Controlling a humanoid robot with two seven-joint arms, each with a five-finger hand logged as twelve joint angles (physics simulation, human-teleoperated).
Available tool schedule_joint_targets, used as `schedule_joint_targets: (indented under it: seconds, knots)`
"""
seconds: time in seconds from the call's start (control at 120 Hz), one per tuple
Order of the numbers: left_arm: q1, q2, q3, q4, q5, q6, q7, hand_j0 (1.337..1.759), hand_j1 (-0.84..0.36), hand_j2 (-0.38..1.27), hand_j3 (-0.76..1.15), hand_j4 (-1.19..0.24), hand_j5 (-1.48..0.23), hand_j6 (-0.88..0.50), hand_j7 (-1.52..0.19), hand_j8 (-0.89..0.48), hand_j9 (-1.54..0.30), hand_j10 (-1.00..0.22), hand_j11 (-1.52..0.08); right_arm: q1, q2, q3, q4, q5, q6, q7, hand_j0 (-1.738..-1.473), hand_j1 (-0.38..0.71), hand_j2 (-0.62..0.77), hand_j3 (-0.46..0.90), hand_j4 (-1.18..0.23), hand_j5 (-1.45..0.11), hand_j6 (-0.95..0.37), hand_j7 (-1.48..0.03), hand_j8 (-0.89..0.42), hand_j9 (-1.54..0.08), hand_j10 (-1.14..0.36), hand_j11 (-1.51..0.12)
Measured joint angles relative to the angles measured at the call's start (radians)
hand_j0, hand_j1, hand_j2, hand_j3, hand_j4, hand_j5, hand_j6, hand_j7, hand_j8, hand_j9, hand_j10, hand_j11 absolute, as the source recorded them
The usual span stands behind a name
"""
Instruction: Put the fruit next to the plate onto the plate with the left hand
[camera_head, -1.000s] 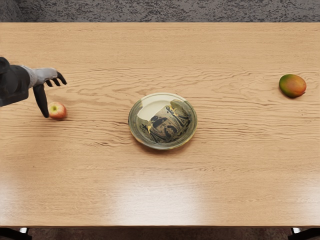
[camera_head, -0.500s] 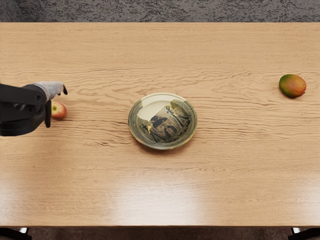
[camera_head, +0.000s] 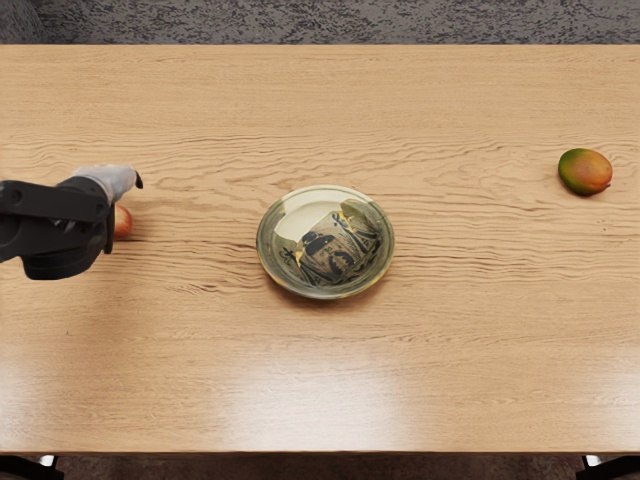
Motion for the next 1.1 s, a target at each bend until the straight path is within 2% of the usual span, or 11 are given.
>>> schedule_joint_targets:
  seconds: [0.258,0.725,1.067,1.092,1.1]
  knots:
    - [0.035,-0.017,-0.011,0.039,-0.001,-0.002,-0.010,1.658,0.04,0.05,0.00,-0.26,-0.33,-0.26,-0.33,-0.26,-0.33,-0.26,-0.33,0.000,0.000,0.000,0.000,0.000,0.000,0.000,-1.658,-0.32,-0.01,0.00,-0.03,-0.03,-0.03,-0.03,-0.03,-0.03,-0.03,-0.03]
    - [0.090,-0.054,-0.023,0.125,-0.002,0.002,-0.049,1.658,-0.05,0.07,0.00,-0.33,-0.43,-0.33,-0.43,-0.33,-0.43,-0.33,-0.43,0.000,0.000,0.000,0.000,0.000,0.000,0.000,-1.658,-0.32,-0.01,0.00,-0.03,-0.03,-0.03,-0.03,-0.03,-0.03,-0.03,-0.03]
    - [0.113,-0.060,-0.028,0.132,0.000,0.043,-0.058,1.652,-0.07,0.07,0.01,-0.35,-0.46,-0.35,-0.46,-0.35,-0.46,-0.35,-0.46,0.000,0.000,0.000,0.000,0.000,0.000,0.000,-1.658,-0.32,-0.01,0.00,-0.03,-0.03,-0.03,-0.03,-0.03,-0.03,-0.03,-0.03]
    - [0.114,-0.059,-0.028,0.132,0.000,0.044,-0.058,1.650,-0.08,0.02,0.11,-0.36,-0.46,-0.36,-0.46,-0.35,-0.46,-0.35,-0.46,0.000,0.000,0.000,0.000,0.000,0.000,0.000,-1.658,-0.32,-0.01,0.00,-0.03,-0.03,-0.03,-0.03,-0.03,-0.03,-0.03,-0.03]
    - [0.116,-0.060,-0.028,0.132,0.000,0.044,-0.058,1.653,-0.08,-0.02,0.20,-0.36,-0.46,-0.36,-0.46,-0.36,-0.46,-0.36,-0.46,0.000,0.000,0.000,0.000,0.000,0.000,0.000,-1.658,-0.32,-0.01,0.00,-0.03,-0.03,-0.03,-0.03,-0.03,-0.03,-0.03,-0.03]
